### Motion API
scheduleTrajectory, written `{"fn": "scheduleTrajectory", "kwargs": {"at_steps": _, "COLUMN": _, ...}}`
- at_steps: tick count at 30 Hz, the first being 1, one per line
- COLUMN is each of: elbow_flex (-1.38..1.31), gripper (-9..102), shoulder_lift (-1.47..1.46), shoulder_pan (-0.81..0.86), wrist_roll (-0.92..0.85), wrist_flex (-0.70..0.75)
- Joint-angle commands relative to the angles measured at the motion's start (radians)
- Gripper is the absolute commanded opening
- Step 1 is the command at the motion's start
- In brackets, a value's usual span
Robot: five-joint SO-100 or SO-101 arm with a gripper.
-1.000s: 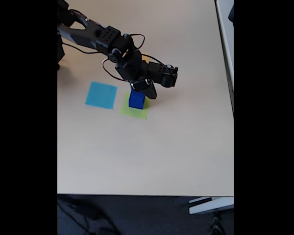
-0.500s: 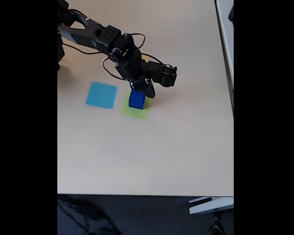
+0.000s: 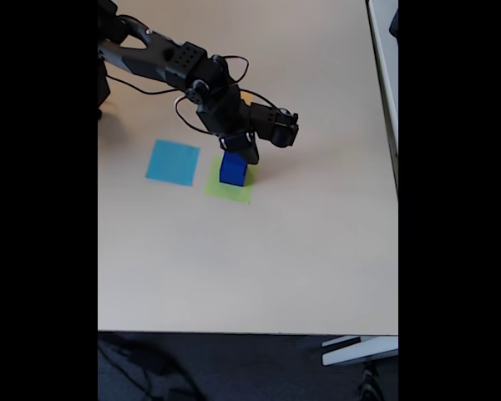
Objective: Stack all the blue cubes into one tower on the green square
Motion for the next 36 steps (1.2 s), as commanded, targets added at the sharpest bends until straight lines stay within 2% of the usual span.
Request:
{"fn": "scheduleTrajectory", "kwargs": {"at_steps": 1, "elbow_flex": -0.021, "gripper": 0, "shoulder_lift": 0.035, "shoulder_pan": 0.002, "wrist_roll": -0.006, "wrist_flex": 0.011}}
{"fn": "scheduleTrajectory", "kwargs": {"at_steps": 24, "elbow_flex": -0.071, "gripper": 0, "shoulder_lift": 0.026, "shoulder_pan": 0.003, "wrist_roll": -0.021, "wrist_flex": 0.067}}
{"fn": "scheduleTrajectory", "kwargs": {"at_steps": 36, "elbow_flex": -0.225, "gripper": 0, "shoulder_lift": -0.009, "shoulder_pan": 0.014, "wrist_roll": -0.081, "wrist_flex": 0.078}}
